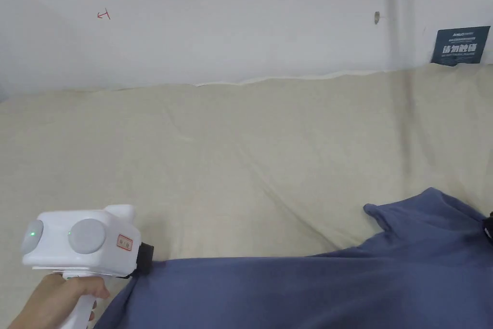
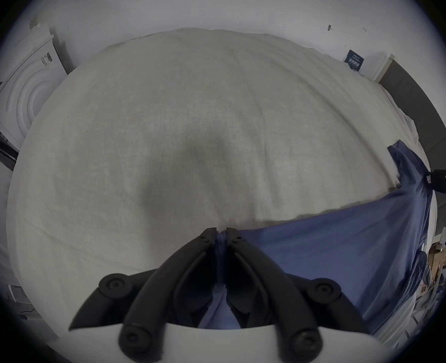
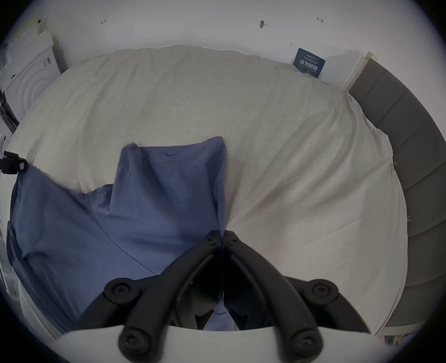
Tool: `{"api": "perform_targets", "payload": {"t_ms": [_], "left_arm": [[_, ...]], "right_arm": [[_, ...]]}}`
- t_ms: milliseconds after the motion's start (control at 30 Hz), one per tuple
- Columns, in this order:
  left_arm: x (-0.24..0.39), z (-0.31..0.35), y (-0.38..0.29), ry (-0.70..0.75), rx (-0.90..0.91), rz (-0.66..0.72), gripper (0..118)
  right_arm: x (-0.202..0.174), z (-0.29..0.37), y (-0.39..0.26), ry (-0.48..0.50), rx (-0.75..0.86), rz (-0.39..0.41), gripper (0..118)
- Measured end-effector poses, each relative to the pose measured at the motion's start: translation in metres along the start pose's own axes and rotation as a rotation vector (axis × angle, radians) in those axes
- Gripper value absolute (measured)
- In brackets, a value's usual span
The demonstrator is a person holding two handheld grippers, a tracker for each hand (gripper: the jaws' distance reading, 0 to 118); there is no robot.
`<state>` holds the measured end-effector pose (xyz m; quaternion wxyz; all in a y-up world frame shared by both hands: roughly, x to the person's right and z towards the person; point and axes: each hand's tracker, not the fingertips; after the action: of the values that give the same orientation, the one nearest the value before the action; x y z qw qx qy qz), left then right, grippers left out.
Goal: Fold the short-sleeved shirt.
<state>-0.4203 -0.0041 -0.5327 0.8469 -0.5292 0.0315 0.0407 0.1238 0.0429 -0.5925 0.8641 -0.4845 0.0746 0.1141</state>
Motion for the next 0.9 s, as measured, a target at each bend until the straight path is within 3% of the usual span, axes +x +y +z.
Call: {"api": "perform_targets", "payload": {"t_ms": [333,500,733,900], "left_arm": [[-0.024,0.047,0.006,-0.027,0.102,-0.021,8],[-0.027,0.082,-0.012,-0.022,0.148,-0.016,8],[-0.035,0.138,-0.065,-0.034,0.197,-0.011,8],[-0.037,0.165,-0.124,-0.039,0.216,-0.001,8]], "right_arm": [[0.007,0.027,-0.003,0.034,0.036,-0.002,1],[0.015,0.063,-0.013,0.097,0.068,-0.010,1],[0.022,0.112,-0.047,0.132,0.124,-0.032,1],[-0.001,0.165,-0.104,0.153,0.143,-0.030,1]]}}
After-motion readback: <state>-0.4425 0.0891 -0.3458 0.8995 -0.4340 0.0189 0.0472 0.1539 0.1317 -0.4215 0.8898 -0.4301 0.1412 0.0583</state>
